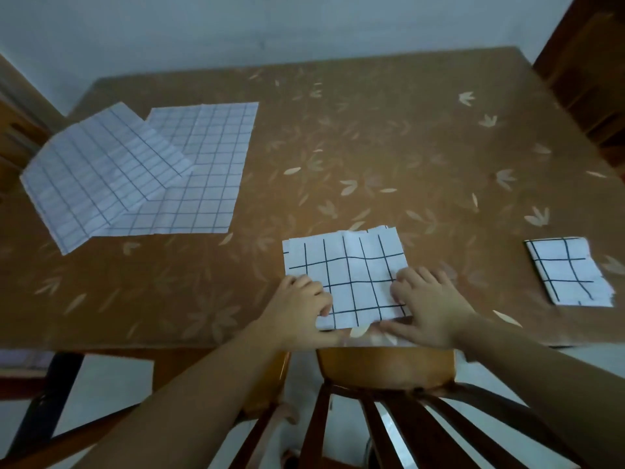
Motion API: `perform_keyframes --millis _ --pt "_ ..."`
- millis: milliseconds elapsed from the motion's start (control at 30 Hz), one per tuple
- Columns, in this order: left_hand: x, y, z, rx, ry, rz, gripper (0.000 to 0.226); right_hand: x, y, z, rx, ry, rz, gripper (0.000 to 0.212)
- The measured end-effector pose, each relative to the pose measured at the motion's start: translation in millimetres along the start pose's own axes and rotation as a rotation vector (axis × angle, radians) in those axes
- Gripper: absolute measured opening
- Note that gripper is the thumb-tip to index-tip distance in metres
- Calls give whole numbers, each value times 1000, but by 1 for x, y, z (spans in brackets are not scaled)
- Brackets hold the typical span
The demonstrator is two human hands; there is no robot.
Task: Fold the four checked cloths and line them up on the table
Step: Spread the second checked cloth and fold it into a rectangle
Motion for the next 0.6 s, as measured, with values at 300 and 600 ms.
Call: perform_keyframes --millis 300,600 --pt "46 -26 -22 -239 29 -4 69 43 -20 37 83 -112 -85 59" --pt "49 -3 13 -345 8 12 82 51 -4 -14 185 -63 37 70"
Point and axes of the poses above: each hand's wrist, its own y-axis away from the middle knuckle, its own x-axis out of the palm, z = x × y, the point moved 7 cm from there along -y, towards the middle knuckle, and after that the axes turned 7 degrees about -x, right-handed, at the moved point
